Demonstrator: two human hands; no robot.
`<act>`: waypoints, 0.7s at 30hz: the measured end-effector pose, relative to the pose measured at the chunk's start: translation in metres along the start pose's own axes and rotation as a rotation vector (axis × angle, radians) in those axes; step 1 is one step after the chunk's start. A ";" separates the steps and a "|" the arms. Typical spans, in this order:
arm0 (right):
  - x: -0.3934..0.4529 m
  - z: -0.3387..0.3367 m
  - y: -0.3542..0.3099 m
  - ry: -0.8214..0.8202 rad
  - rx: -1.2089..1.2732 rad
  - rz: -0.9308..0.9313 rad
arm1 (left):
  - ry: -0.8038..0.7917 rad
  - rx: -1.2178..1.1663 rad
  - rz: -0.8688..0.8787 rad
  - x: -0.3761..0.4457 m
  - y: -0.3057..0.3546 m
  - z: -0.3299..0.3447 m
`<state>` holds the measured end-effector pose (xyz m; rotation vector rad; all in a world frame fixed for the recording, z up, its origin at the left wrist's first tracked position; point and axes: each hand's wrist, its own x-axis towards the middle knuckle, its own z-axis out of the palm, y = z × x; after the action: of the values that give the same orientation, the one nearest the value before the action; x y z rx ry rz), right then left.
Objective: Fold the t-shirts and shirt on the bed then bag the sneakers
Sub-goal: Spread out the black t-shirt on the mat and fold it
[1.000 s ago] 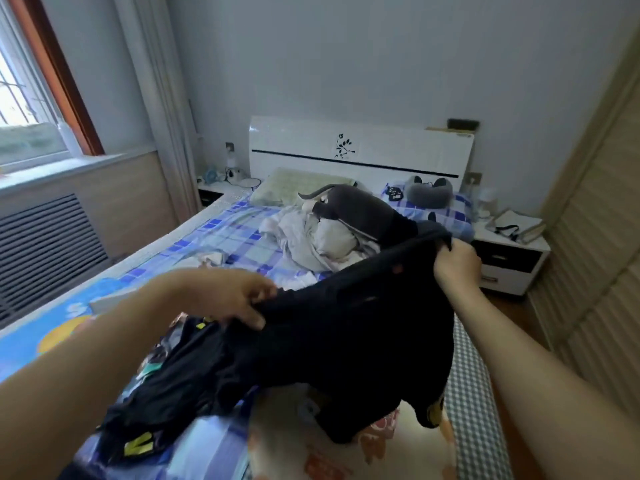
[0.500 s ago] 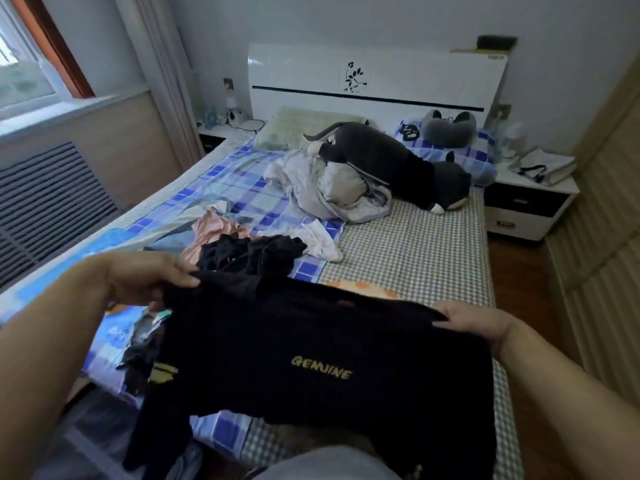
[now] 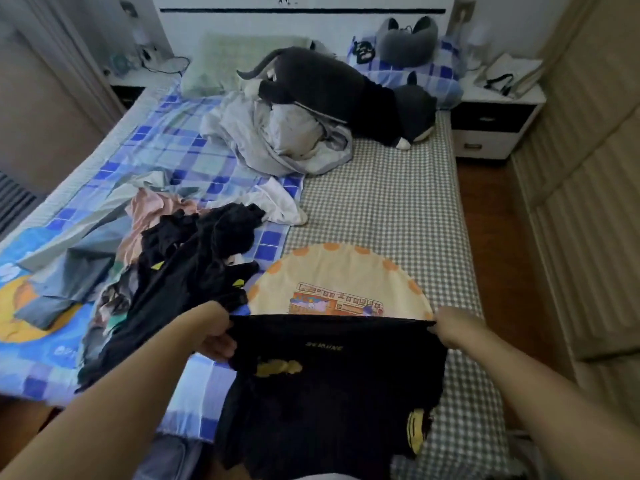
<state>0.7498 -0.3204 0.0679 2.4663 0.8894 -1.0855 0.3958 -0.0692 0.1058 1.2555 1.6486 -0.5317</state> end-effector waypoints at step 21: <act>0.067 0.030 -0.060 0.014 0.851 -0.058 | -0.083 0.422 0.555 0.151 0.048 0.082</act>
<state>0.7291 -0.2613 -0.0032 3.1050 0.5599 -1.7431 0.4724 -0.0424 -0.0525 1.8889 1.0722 -0.5852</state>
